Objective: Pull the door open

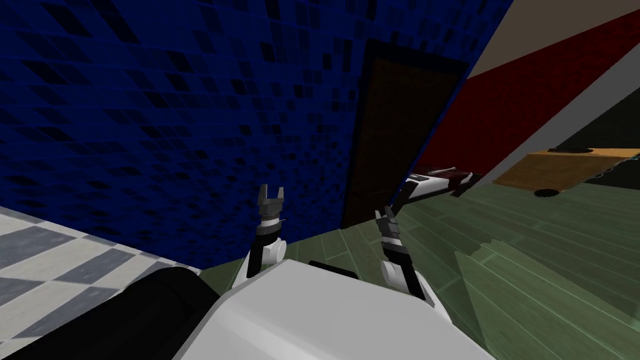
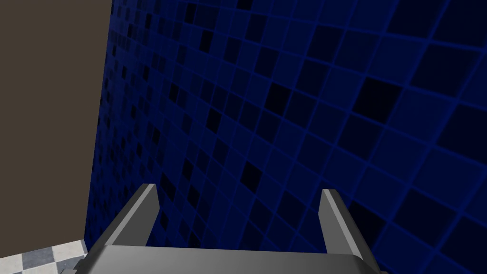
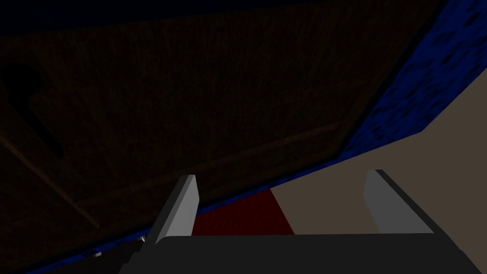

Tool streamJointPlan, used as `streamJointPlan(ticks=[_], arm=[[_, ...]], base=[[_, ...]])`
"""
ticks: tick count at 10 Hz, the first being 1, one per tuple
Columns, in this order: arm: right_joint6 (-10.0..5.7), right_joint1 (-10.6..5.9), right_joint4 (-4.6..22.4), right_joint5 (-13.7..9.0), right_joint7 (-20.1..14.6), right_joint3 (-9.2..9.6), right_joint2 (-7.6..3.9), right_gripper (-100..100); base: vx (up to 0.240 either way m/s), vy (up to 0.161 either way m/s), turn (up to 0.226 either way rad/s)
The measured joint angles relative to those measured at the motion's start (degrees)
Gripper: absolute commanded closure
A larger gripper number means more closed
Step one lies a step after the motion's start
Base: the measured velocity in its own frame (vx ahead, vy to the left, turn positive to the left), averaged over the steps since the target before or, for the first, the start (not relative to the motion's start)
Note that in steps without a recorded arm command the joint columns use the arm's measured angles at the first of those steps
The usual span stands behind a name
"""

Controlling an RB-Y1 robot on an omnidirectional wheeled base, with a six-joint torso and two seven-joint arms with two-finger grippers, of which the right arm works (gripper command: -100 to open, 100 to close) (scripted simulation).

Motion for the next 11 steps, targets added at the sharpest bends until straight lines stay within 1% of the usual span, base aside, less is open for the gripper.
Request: streamJointPlan(ticks=[1, 2, 3, 4, 5, 6, 7, 8, 9, 10, 11], arm=[[-0.2, -0.39, 1.38, -0.17, -0.04, -0.01, -0.23, -100], [-0.69, -1.06, 3.44, -0.37, 0.01, 0.03, -0.42, -100], [-1.21, -1.88, 5.43, -0.59, 0.16, 0.18, -0.56, -100], [-1.35, -2.29, 6.59, -0.74, 0.2, 0.2, -0.73, -100], [-1.4, -3.04, 8.22, -1.0, 0.17, 0.15, -1.06, -100], [-1.73, -3.87, 9.92, -1.28, 0.2, 0.2, -1.35, -100], [-2.0, -4.28, 11.29, -1.42, 0.22, 0.23, -1.52, -100], [-2.57, -5.12, 13.42, -1.55, 0.44, 0.34, -1.45, -100], [-3.02, -5.87, 15.17, -1.82, 0.54, 0.42, -1.73, -100], [-3.32, -6.26, 16.66, -2.0, 0.47, 0.4, -2.01, -100], [-3.63, -7.17, 18.71, -2.26, 0.43, 0.36, -2.32, -100]], base=[[0.053, -0.083, 0.125], [0.058, -0.105, 0.22], [0.02, -0.079, 0.071], [0.025, -0.067, 0.103], [0.042, -0.096, 0.21], [0.031, -0.082, 0.083], [0.023, -0.079, 0.141], [0.033, -0.084, 0.197], [0.025, -0.08, 0.068], [0.03, -0.095, 0.106], [0.032, -0.13, 0.195]])
